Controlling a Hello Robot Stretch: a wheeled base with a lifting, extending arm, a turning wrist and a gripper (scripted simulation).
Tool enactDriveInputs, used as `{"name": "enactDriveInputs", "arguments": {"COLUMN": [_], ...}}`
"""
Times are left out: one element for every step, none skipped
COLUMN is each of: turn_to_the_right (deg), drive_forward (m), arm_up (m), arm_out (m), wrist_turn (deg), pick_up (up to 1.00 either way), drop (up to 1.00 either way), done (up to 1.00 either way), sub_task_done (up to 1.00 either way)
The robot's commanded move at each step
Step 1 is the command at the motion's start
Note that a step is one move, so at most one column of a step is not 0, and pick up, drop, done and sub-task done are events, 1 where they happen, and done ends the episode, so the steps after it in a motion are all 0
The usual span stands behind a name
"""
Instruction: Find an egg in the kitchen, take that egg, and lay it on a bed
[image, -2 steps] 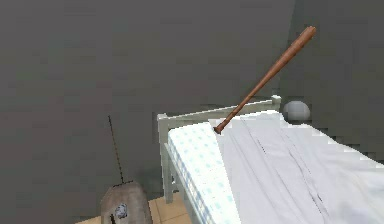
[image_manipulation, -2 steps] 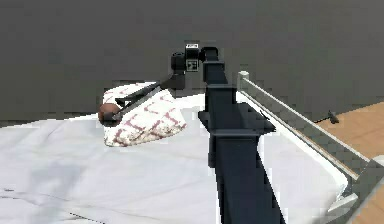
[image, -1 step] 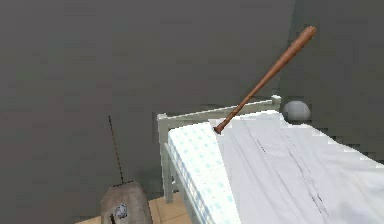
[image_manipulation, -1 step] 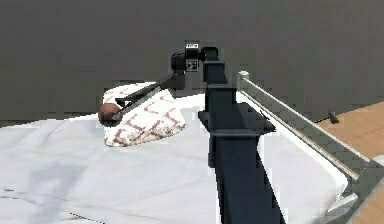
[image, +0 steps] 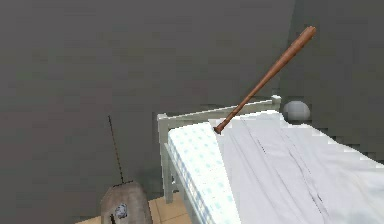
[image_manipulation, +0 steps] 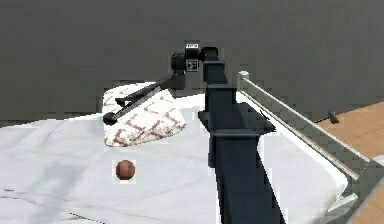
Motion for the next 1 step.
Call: {"name": "enactDriveInputs", "arguments": {"turn_to_the_right": [0.0], "drive_forward": [0.00], "arm_up": [0.02], "arm_out": [0.00], "wrist_turn": [0.0], "pick_up": [0.00], "drop": [0.00], "done": [0.00], "sub_task_done": [0.00]}}
